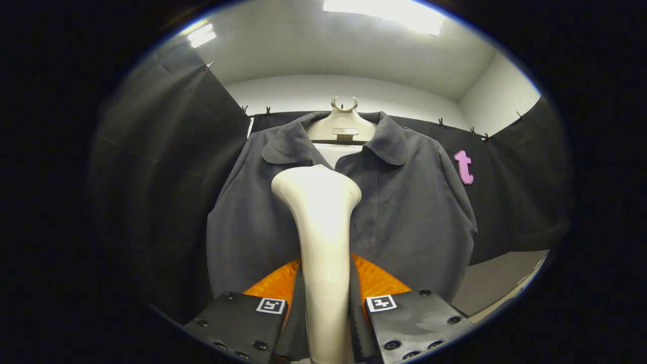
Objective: Iron the clothes twice with a garment steamer, once on the left side and once on the right side.
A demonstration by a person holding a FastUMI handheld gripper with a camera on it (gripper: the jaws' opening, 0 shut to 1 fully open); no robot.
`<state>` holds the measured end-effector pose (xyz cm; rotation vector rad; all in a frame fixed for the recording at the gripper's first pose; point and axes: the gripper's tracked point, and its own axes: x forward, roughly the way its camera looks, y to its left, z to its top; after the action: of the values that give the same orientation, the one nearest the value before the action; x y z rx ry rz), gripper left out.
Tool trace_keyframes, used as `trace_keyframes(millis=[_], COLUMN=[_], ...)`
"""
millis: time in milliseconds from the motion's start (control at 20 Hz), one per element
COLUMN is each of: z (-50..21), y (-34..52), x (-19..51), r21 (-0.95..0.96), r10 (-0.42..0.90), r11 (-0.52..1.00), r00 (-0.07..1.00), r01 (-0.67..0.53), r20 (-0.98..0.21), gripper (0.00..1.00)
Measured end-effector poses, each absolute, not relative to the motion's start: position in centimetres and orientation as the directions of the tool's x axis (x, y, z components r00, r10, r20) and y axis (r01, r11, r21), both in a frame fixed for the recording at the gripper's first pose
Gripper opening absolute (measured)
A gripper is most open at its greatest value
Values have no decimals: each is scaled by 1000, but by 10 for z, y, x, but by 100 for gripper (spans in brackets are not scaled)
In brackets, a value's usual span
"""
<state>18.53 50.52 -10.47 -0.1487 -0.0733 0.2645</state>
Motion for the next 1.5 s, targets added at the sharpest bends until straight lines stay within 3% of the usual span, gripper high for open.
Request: trace_keyframes(millis=[1050, 1500], z=[-96, -132], y=[519, 523], x=[188, 181], r21=[-196, -202], r10=[273, 287], r11=[948, 939], r00=[957, 958], r01=[-251, -278], r20=[95, 17], gripper=[44, 44])
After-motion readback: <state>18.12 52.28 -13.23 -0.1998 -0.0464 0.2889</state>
